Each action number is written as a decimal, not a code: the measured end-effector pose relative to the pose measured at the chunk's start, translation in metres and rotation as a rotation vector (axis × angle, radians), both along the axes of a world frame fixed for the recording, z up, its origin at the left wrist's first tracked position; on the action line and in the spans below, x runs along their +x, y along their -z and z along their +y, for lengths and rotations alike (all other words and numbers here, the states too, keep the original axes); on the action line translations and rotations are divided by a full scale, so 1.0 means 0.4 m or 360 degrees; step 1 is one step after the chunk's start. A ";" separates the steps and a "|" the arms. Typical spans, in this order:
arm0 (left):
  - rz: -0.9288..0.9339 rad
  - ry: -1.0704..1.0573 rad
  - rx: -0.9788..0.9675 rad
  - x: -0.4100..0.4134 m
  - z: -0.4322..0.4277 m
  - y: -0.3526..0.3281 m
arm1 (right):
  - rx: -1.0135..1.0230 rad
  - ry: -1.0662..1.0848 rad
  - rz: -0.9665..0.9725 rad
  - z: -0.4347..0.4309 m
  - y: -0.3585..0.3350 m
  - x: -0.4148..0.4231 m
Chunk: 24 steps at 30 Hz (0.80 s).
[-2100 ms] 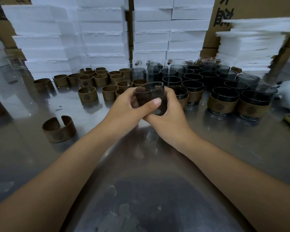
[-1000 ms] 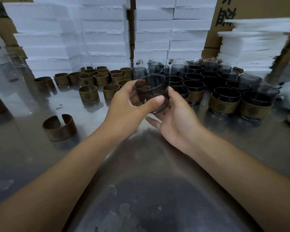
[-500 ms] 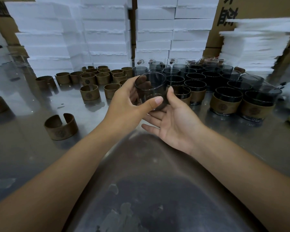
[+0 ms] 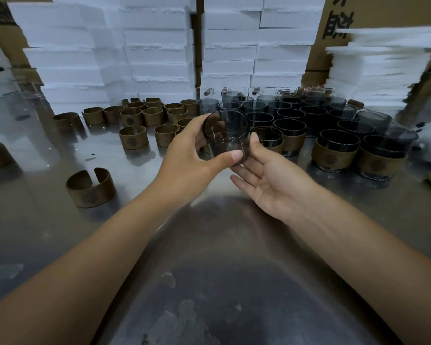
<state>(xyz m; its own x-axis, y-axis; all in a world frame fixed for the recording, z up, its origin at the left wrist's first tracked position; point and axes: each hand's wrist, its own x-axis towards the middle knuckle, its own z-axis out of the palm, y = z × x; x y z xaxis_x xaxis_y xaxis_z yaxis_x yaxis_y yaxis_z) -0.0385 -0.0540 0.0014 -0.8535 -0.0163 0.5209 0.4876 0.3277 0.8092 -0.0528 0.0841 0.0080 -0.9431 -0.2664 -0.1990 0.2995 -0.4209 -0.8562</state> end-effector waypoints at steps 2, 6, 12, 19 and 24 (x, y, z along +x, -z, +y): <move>0.0003 0.0007 0.0004 0.002 0.003 0.000 | -0.0047 0.0024 0.0026 0.000 -0.001 0.001; -0.0007 0.0023 0.0016 0.006 0.007 -0.001 | -0.0167 -0.0006 0.0073 0.000 -0.009 0.006; -0.0068 0.0100 0.0172 0.014 0.020 -0.004 | -0.0290 -0.0126 0.0116 -0.002 -0.012 0.016; -0.0072 0.0177 0.0302 0.020 0.023 -0.012 | -0.0244 -0.0311 0.0205 -0.007 -0.008 0.019; -0.0055 0.0186 0.0316 0.022 0.024 -0.016 | -0.0220 -0.0418 0.0152 -0.007 -0.006 0.022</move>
